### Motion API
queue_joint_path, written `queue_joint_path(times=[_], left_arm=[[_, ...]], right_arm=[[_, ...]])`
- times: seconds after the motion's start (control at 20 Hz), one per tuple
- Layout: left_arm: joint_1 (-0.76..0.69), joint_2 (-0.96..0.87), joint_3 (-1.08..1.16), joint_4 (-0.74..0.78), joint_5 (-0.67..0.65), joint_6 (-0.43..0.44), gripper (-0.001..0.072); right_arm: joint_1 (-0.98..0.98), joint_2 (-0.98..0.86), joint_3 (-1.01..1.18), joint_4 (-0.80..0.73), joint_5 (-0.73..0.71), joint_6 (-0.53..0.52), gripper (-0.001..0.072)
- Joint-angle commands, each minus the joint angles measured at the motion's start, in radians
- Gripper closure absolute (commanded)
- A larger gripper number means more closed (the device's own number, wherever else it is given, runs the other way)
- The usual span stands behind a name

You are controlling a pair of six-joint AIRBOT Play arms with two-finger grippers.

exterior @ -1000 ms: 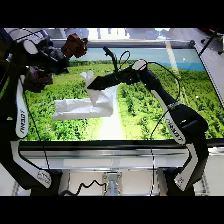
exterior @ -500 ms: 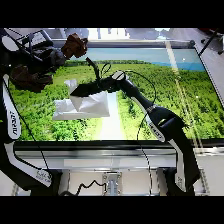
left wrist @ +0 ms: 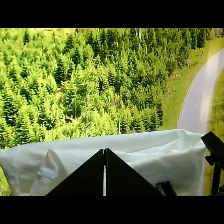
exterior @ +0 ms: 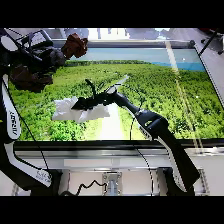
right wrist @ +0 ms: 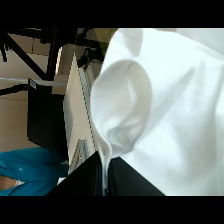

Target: Fold the shirts.

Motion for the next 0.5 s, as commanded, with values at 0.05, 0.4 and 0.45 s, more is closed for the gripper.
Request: queue_joint_path(times=[0.05,0.4,0.45], left_arm=[[0.001,0.000,0.001,-0.050,0.006,0.018,0.0689],[0.001,0.000,0.001,-0.066,-0.002,0.018,0.0690],[0.001,0.000,0.001,-0.069,-0.003,0.018,0.0690]], right_arm=[[0.014,-0.030,0.002,0.153,-0.071,-0.027,0.0398],[-0.029,0.029,0.029,0.343,0.030,-0.218,0.0366],[-0.059,0.066,0.027,0.251,0.029,-0.213,0.0366]])
